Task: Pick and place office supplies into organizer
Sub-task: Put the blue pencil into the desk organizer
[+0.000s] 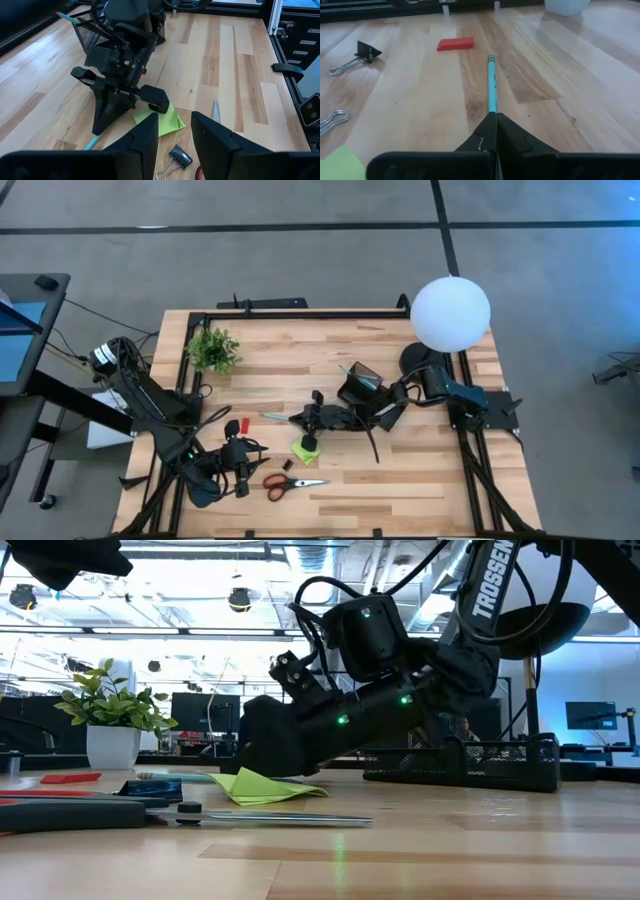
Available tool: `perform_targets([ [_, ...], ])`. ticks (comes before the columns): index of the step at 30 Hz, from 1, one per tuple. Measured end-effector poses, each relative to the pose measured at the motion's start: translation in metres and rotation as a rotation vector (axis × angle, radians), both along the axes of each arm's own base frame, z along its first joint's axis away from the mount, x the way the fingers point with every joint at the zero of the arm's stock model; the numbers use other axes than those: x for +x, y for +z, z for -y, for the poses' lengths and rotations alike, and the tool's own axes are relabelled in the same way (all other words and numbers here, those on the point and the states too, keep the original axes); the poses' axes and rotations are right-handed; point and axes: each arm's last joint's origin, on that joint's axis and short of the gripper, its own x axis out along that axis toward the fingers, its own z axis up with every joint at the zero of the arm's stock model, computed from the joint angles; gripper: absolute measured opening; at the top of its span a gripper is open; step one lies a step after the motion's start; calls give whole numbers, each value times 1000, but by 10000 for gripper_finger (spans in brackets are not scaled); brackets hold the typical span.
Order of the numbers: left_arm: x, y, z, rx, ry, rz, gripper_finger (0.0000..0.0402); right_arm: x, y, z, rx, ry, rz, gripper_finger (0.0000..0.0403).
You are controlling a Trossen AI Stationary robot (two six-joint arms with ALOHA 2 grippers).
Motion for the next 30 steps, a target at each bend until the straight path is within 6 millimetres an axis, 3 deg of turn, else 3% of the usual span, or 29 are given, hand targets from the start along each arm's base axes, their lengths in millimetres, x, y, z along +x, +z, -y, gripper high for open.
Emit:
perform_targets([
  [6,0,0,0,-1,0,0,114,-1,-2,0,0,12,-46,12],
  [21,0,0,0,-7,-1,2,114,-5,-14,-1,-22,-26,-148,138],
  [25,0,0,1,-16,-13,-9,114,-4,-24,-2,9,-63,-84,141],
  [30,0,0,1,-18,-15,-14,114,-3,-31,-5,-21,-38,-44,110],
])
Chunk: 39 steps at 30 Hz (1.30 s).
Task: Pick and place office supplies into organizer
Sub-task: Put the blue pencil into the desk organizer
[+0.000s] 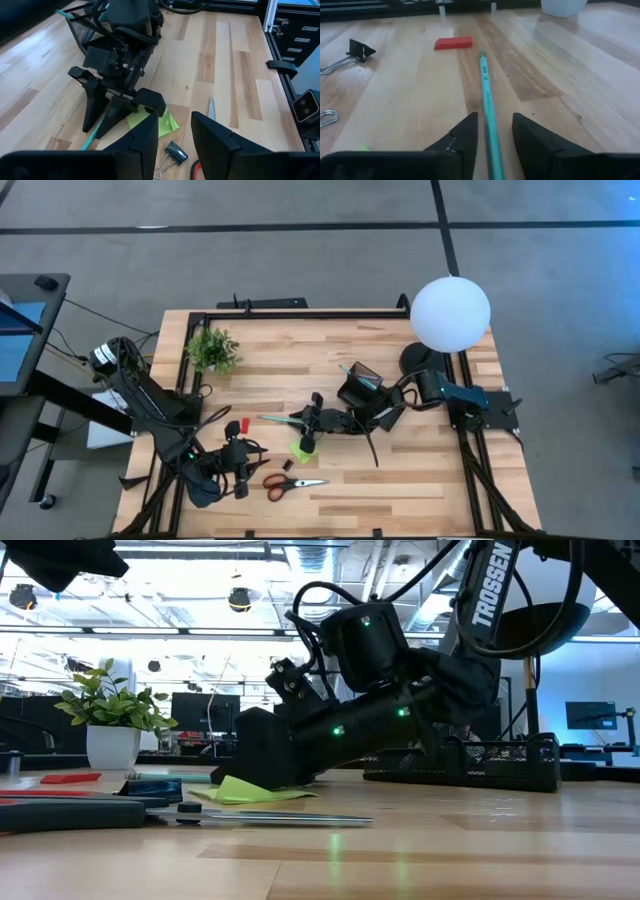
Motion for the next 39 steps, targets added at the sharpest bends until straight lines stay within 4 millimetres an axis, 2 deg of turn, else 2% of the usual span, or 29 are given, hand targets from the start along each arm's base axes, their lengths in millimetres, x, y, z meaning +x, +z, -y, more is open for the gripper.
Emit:
perform_targets([
  [12,0,0,0,0,-1,1,114,1,0,1,46,36,0,16],
  [21,0,0,0,3,-1,-1,114,1,6,0,69,50,19,17],
  [25,0,0,0,2,-2,-2,114,1,24,0,61,51,24,8],
  [31,0,0,0,-3,-6,-6,114,-2,58,-2,3,30,-40,20],
  [39,0,-1,1,-14,-16,-17,114,-13,103,-11,-65,9,-104,2],
])
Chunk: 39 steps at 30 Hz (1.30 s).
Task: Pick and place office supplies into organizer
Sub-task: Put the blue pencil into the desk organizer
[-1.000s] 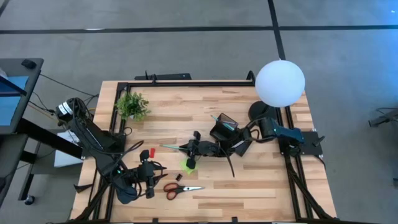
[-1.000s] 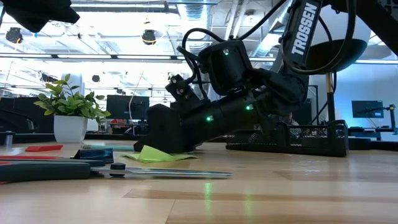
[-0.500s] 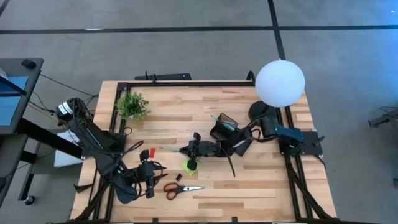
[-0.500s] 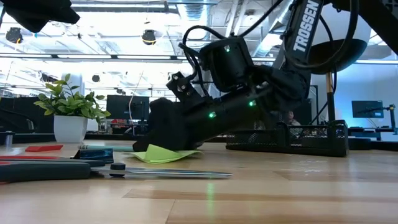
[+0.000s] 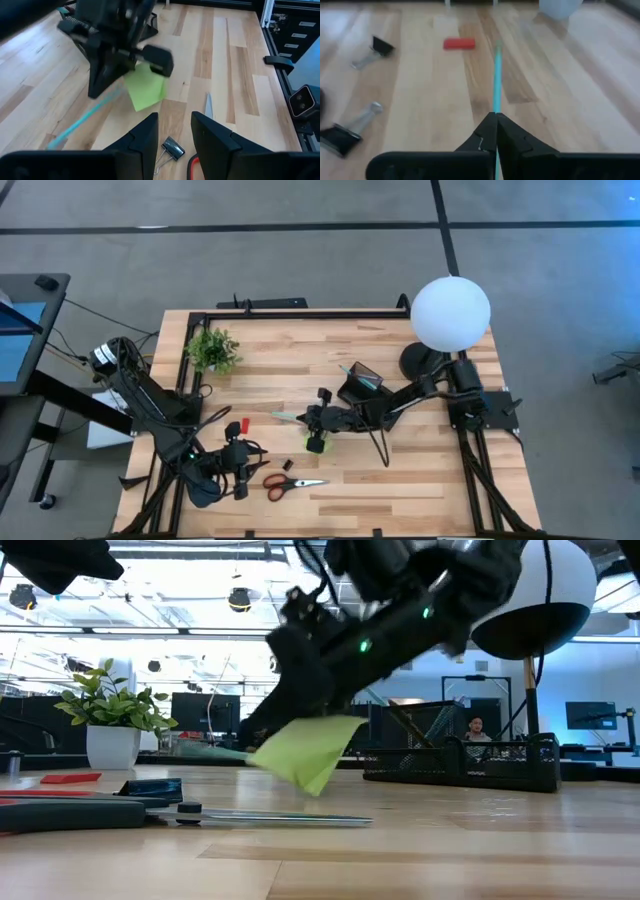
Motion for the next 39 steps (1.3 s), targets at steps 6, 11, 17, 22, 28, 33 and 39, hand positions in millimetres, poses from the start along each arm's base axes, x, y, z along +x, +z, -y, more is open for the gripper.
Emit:
perform_targets([
  [6,0,0,0,-2,-1,0,114,-22,24,-5,-59,-89,-148,2],
  [11,0,0,0,-6,1,0,114,-45,49,-13,-57,-155,-218,1],
  [17,0,0,0,-8,1,1,114,-56,64,-32,-63,-129,-197,1],
  [22,0,0,0,-14,5,5,114,-51,47,-32,-167,-69,-251,11],
  [28,1,1,1,-25,4,17,114,-23,8,5,-124,-102,-250,84],
  [33,1,1,1,-23,4,18,114,-7,-29,52,-31,-232,-219,148],
  [39,1,1,2,-25,-18,-4,114,0,-48,75,99,-270,-181,183],
])
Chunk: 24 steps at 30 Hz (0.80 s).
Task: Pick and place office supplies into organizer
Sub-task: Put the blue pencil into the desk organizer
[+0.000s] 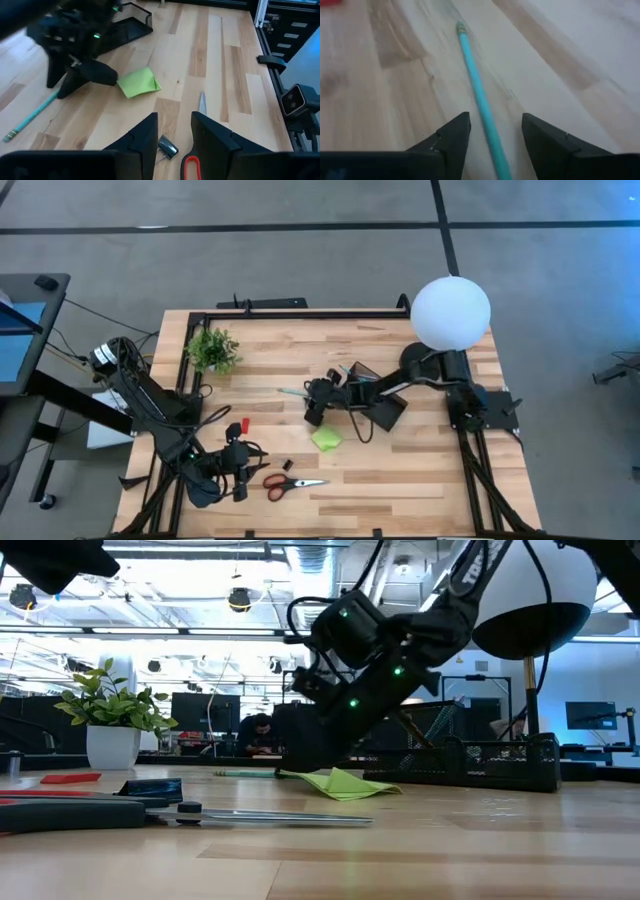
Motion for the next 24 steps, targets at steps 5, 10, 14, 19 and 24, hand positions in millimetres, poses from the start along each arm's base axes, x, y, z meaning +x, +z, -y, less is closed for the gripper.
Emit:
perform_targets([
  [5,0,0,0,-4,-8,-7,114,5,-21,-2,29,20,36,173],
  [10,-2,0,3,-15,-23,-12,114,7,-28,-15,21,11,78,151],
  [14,-4,0,4,-17,-28,-10,114,7,-31,-20,17,13,89,138],
  [19,-4,0,4,-18,-28,-10,114,9,-30,-19,113,51,115,133],
  [24,-4,-1,4,-33,-24,-11,114,11,-31,-19,192,33,156,138],
])
